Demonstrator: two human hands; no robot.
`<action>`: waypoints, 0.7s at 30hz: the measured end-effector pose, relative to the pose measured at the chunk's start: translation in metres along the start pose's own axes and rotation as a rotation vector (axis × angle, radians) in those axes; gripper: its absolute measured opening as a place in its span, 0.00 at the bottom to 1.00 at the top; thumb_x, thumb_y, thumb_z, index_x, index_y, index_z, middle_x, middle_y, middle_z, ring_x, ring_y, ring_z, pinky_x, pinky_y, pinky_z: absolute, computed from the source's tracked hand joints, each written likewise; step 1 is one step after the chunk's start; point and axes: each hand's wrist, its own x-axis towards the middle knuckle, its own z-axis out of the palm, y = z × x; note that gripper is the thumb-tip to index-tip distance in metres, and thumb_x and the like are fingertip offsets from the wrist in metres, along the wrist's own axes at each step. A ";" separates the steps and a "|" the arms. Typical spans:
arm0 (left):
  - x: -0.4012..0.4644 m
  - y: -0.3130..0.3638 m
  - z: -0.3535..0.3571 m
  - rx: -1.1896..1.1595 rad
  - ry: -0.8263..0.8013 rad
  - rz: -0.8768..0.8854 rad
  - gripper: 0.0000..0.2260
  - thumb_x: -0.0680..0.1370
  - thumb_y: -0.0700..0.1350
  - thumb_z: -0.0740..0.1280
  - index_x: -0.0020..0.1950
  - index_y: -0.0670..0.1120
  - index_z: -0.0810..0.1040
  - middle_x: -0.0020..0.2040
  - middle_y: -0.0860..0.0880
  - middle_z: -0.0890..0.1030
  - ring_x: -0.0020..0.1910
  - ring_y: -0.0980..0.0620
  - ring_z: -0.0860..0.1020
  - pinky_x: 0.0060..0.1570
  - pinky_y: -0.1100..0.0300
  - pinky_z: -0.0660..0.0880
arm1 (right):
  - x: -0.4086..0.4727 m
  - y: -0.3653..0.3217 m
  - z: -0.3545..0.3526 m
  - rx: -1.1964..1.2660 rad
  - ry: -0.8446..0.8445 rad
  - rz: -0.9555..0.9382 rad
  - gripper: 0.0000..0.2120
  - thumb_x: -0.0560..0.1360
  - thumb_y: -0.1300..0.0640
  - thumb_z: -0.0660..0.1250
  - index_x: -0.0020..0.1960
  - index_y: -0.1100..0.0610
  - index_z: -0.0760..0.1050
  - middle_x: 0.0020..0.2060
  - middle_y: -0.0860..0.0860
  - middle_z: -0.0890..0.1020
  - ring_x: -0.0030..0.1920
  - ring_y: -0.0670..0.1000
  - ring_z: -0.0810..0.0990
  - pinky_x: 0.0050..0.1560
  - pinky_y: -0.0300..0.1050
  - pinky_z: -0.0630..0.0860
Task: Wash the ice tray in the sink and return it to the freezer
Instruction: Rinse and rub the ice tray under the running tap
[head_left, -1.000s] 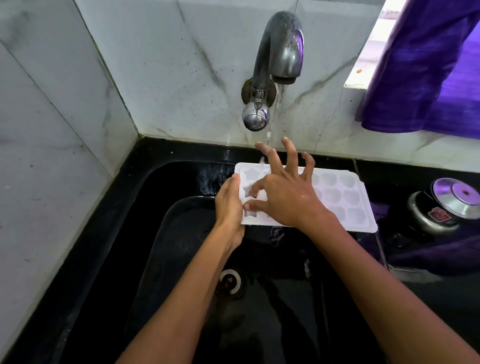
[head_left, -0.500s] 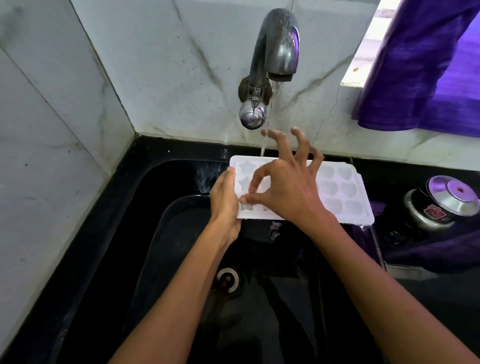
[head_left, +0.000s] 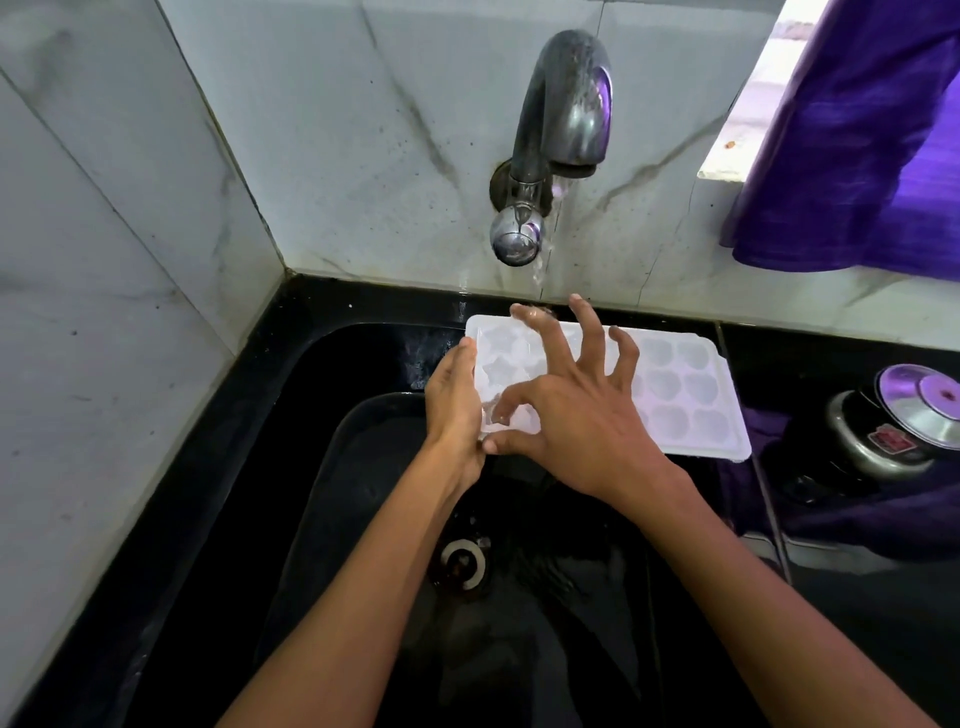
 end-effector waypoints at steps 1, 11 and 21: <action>0.001 0.000 0.000 0.006 0.002 0.003 0.15 0.81 0.53 0.58 0.62 0.47 0.76 0.54 0.44 0.83 0.49 0.44 0.81 0.29 0.61 0.76 | 0.001 0.000 0.000 -0.003 0.000 0.005 0.16 0.66 0.32 0.67 0.47 0.40 0.80 0.76 0.44 0.46 0.71 0.55 0.31 0.66 0.59 0.35; 0.004 -0.003 0.001 0.032 0.022 -0.016 0.12 0.82 0.52 0.58 0.55 0.49 0.78 0.55 0.43 0.83 0.49 0.42 0.81 0.35 0.58 0.78 | 0.004 0.000 -0.003 0.016 -0.065 0.021 0.15 0.66 0.33 0.67 0.46 0.40 0.81 0.76 0.41 0.44 0.71 0.53 0.30 0.66 0.57 0.33; -0.002 -0.003 -0.005 0.069 0.025 -0.017 0.15 0.81 0.53 0.58 0.60 0.47 0.77 0.54 0.44 0.83 0.52 0.42 0.82 0.42 0.53 0.80 | -0.001 0.002 0.000 0.185 -0.106 -0.011 0.13 0.67 0.36 0.68 0.48 0.38 0.81 0.74 0.40 0.50 0.74 0.52 0.37 0.69 0.56 0.42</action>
